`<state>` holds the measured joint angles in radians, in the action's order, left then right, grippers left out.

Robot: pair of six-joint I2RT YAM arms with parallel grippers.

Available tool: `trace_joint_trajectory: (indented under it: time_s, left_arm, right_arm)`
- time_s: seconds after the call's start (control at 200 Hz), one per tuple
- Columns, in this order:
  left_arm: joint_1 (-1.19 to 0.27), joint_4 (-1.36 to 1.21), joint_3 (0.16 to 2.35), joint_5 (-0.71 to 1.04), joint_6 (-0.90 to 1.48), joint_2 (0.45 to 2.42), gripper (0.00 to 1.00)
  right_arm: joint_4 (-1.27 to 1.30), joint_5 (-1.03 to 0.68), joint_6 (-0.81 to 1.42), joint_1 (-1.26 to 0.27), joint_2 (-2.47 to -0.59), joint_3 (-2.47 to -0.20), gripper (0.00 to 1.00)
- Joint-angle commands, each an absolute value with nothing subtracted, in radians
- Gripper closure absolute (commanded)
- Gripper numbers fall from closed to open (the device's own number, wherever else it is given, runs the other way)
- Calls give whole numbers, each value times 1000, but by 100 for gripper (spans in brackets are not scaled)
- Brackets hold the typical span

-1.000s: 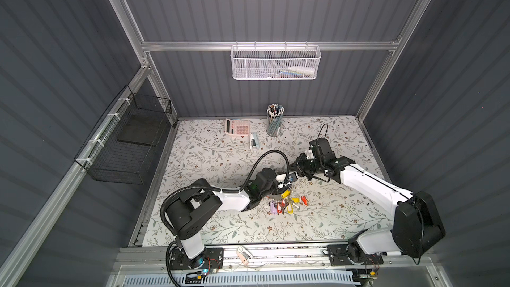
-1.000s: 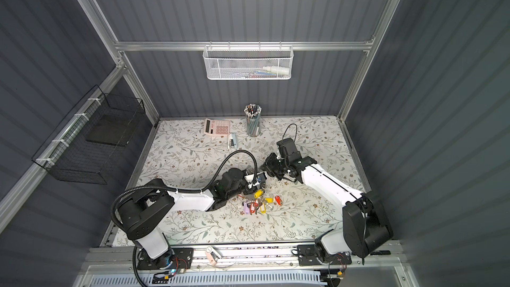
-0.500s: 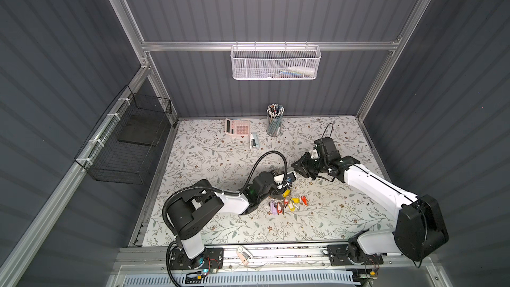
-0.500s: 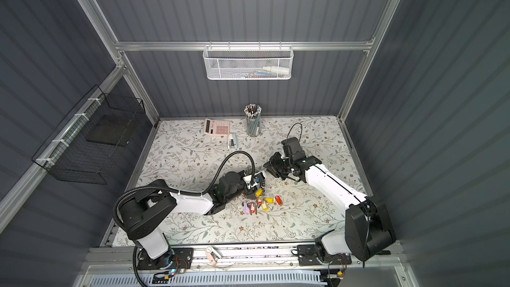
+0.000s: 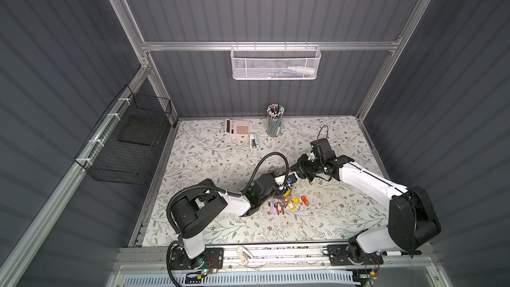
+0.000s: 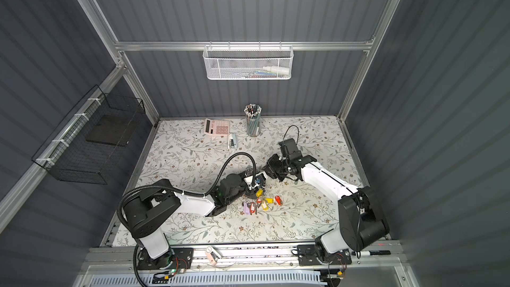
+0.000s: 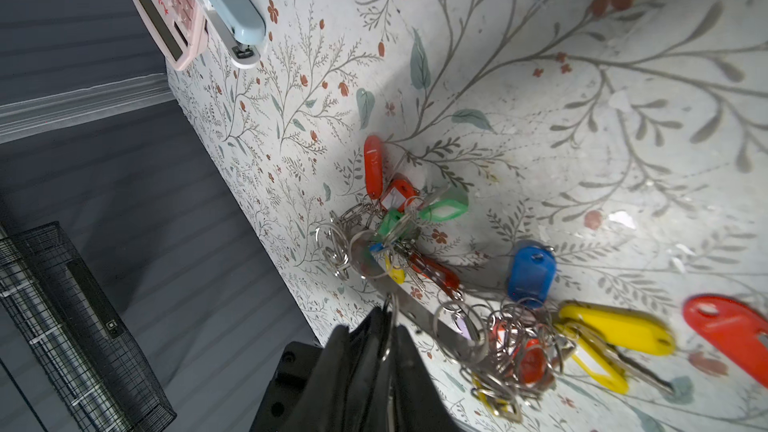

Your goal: Put the keys on the keyring

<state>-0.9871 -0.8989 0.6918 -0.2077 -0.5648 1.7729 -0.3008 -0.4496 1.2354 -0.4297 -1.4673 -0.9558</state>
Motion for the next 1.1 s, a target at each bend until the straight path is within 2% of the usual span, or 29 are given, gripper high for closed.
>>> trace_joint_trajectory:
  time_s: [0.0,0.75,1.096]
  left_arm:
    - [-996,-966,688,-229,-574,1785,100]
    - [-1020,-997,705,-287,-571,1816,100]
    - [-1023,-997,711,-298,-563,1823,100]
  right_arm:
    - [-287,-459,1256,-434,-1480,-960,81]
    - [-236,-472,1299,-433,-1499,-921,94]
    - [-215,-486,1305,-434,-1499,-907,88]
